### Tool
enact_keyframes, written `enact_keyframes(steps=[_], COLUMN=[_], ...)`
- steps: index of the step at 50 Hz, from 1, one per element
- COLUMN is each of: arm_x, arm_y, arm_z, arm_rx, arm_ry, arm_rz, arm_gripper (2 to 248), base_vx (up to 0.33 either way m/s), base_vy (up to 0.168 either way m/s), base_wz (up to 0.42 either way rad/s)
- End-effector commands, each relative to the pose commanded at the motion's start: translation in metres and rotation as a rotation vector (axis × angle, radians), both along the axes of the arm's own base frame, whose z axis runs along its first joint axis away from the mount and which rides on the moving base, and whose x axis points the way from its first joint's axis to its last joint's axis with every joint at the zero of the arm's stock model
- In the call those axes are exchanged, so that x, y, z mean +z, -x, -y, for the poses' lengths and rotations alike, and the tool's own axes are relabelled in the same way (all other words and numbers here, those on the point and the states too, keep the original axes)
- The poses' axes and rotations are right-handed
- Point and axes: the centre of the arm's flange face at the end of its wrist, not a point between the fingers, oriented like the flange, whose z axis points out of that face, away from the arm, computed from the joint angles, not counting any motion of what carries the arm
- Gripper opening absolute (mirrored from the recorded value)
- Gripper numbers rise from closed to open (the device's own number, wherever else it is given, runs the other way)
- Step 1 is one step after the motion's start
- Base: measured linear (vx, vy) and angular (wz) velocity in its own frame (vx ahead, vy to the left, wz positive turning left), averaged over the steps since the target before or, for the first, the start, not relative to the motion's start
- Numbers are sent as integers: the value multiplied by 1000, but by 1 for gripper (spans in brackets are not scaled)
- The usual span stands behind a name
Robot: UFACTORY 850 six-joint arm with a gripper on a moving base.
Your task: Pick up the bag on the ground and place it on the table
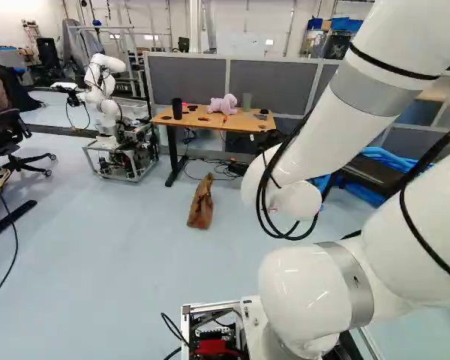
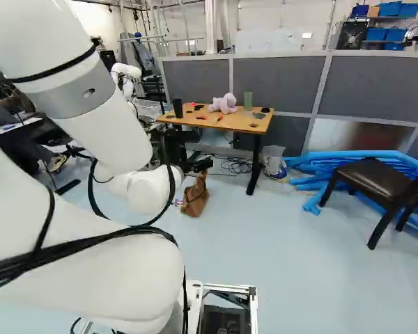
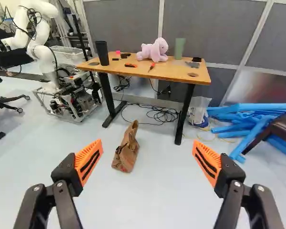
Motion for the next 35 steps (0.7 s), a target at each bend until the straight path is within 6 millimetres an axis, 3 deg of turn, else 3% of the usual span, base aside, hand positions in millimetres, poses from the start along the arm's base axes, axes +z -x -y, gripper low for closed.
enact_keyframes(steps=[35], arm_x=[0], arm_y=[0], arm_z=[0], arm_rx=[0], arm_ry=[0], arm_rz=[0], arm_gripper=[247], base_vx=[135], base_vy=[4], base_wz=[7])
